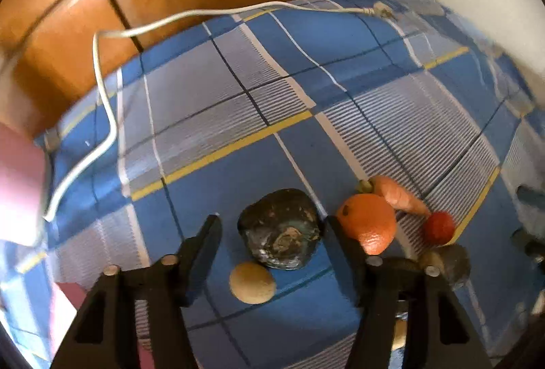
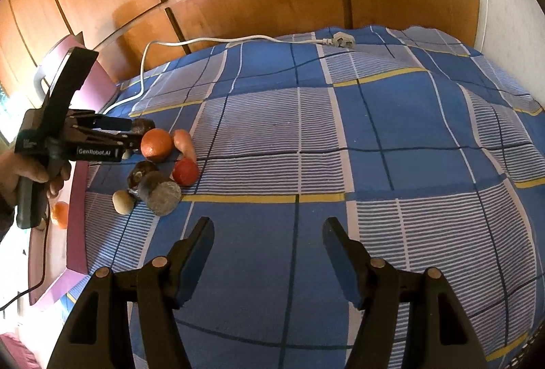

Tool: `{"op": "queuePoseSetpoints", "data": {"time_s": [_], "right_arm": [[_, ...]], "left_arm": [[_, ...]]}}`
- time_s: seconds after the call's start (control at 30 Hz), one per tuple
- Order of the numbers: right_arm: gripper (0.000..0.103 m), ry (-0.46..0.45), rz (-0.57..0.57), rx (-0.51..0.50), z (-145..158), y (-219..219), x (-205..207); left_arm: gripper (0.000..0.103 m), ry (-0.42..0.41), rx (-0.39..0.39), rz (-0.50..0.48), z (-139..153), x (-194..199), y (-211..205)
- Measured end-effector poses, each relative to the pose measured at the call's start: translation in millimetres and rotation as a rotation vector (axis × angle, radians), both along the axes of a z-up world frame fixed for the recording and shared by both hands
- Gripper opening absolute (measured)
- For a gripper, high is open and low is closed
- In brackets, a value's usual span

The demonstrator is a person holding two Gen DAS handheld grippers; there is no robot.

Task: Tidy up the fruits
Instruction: 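Reach the left gripper to the dark round fruit and grasp it, then carry the dark fruit into the tray with the left gripper while the right gripper grasps the red tomato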

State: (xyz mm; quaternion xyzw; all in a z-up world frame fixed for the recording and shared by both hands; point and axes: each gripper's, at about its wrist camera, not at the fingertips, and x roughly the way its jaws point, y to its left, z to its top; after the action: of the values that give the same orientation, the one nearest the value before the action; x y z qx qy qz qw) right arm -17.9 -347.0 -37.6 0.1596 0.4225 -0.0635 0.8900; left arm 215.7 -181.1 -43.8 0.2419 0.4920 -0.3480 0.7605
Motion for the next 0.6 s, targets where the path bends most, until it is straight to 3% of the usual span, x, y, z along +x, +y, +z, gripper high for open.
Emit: {"op": "queuePoseSetpoints", "data": {"time_s": [0.27,0.43,0.6], "right_arm": [[0.067,0.017,-0.002,0.009,-6,1,0],[0.067,0.049,0.026,-0.030,-12,9,1],[0.067,0.056,0.038,-0.043,-15,16,0]], "left_arm": [[0.047,-0.019,-0.112,0.104,12,-13,13],[0.047,-0.041,-0.232,0.191,40,-25,32],[0.047,-0.065,-0.287,0.262,66,-42,53]]}}
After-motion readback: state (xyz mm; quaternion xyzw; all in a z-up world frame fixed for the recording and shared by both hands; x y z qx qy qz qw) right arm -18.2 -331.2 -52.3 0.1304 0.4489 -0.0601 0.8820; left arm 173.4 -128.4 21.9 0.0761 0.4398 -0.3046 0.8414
